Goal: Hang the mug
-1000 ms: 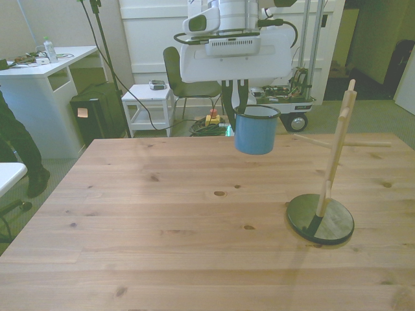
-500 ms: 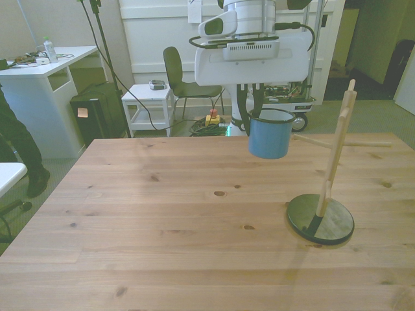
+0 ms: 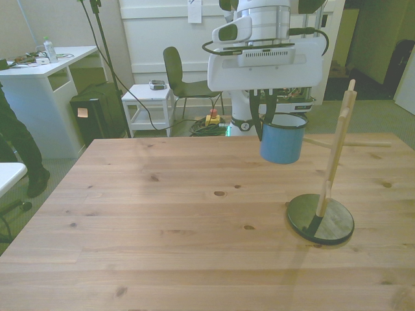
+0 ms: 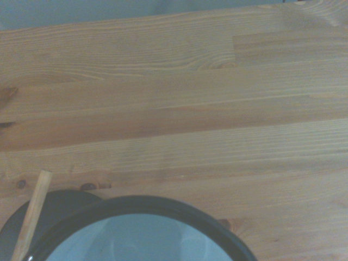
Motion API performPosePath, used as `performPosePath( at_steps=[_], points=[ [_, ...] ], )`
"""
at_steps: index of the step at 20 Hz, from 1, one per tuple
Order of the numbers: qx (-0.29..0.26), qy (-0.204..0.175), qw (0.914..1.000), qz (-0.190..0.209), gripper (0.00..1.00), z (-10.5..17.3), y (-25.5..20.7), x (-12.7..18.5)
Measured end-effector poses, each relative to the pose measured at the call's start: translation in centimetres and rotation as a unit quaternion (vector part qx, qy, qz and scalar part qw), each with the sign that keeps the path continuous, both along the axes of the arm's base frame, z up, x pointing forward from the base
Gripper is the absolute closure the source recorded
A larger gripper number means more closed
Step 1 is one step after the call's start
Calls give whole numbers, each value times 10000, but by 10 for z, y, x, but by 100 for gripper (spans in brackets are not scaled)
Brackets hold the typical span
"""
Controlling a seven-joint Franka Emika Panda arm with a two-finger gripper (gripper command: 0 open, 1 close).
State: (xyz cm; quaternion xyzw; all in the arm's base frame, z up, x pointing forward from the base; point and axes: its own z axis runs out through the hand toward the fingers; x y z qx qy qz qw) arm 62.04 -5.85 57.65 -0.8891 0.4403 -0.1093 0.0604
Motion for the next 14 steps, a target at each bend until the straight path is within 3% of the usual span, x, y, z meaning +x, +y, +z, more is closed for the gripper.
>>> performPosePath(
  at_steps=[12, 13, 14],
  points=[
    [-69, -7, 10000, -9, 100, -1, 12, 7],
    [-68, 3, 10000, -9, 0, -3, 12, 8],
    [-65, 14, 10000, -13, 0, -4, 13, 9]
  ],
)
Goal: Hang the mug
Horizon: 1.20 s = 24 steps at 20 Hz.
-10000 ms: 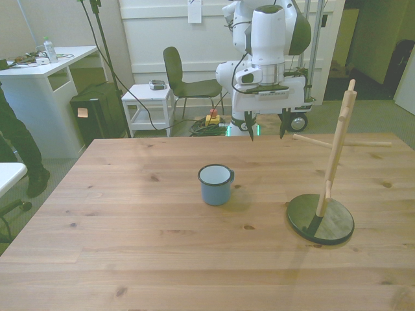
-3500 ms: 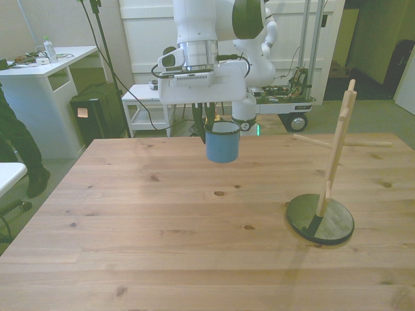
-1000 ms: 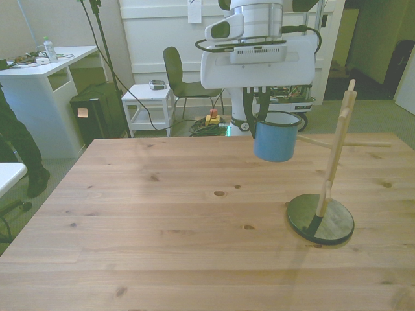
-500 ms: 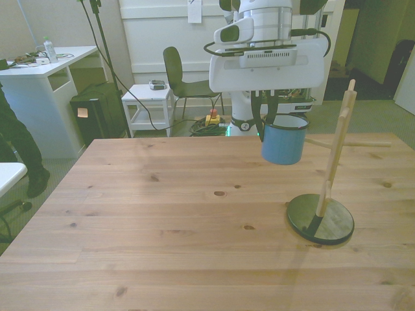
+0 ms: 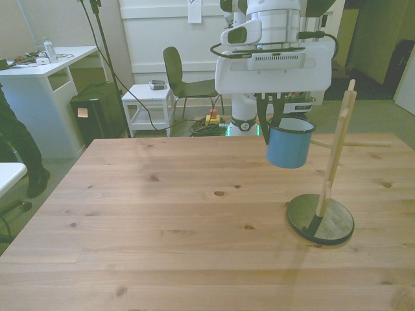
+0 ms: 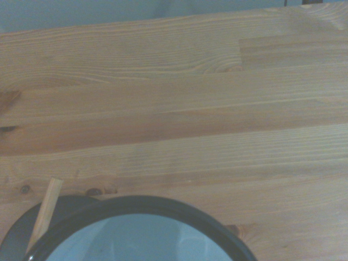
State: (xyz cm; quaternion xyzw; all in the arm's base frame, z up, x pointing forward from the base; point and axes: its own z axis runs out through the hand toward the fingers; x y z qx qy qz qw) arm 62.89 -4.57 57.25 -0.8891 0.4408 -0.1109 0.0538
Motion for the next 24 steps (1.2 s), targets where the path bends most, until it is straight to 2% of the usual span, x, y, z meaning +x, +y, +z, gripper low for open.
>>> performPosePath(
  at_steps=[18, 24],
  points=[
    [30, -103, 9999, -24, 0, 1, 14, 4],
    [30, -185, 9998, -13, 0, 11, 15, 0]
  ],
)
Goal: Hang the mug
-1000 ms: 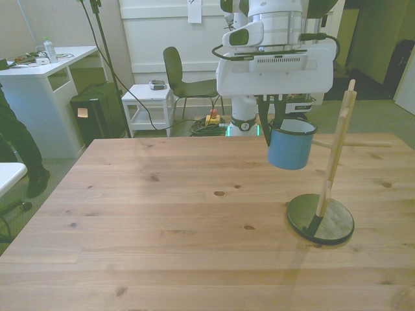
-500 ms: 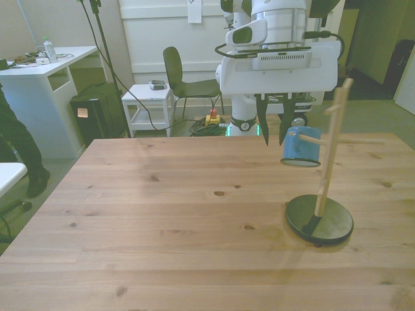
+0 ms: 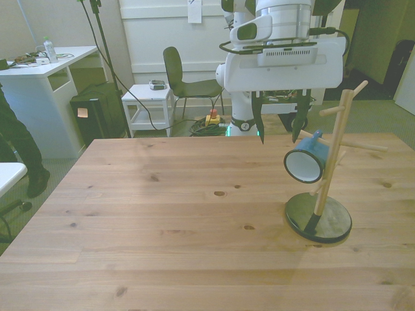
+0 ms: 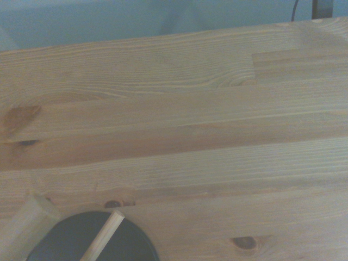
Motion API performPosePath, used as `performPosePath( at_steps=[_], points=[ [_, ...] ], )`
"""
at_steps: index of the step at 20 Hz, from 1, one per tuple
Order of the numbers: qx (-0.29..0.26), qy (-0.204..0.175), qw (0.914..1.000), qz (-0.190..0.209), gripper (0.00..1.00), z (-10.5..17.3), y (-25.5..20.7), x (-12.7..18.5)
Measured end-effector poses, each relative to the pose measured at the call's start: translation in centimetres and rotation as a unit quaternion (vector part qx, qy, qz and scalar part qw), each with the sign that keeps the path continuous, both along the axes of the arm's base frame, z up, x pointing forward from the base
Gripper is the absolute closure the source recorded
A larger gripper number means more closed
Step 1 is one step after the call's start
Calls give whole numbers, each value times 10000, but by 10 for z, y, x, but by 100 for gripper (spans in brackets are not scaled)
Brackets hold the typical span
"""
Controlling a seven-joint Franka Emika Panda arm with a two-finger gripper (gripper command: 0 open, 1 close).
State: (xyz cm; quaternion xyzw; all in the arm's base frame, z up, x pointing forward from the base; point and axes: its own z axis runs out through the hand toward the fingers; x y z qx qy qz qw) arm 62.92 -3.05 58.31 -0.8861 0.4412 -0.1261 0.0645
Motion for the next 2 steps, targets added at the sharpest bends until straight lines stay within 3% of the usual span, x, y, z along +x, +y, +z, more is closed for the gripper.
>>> performPosePath(
  at_steps=[2],
  points=[
    [0, -4, 10000, -1, 0, 1, 0, -1]
  ],
)
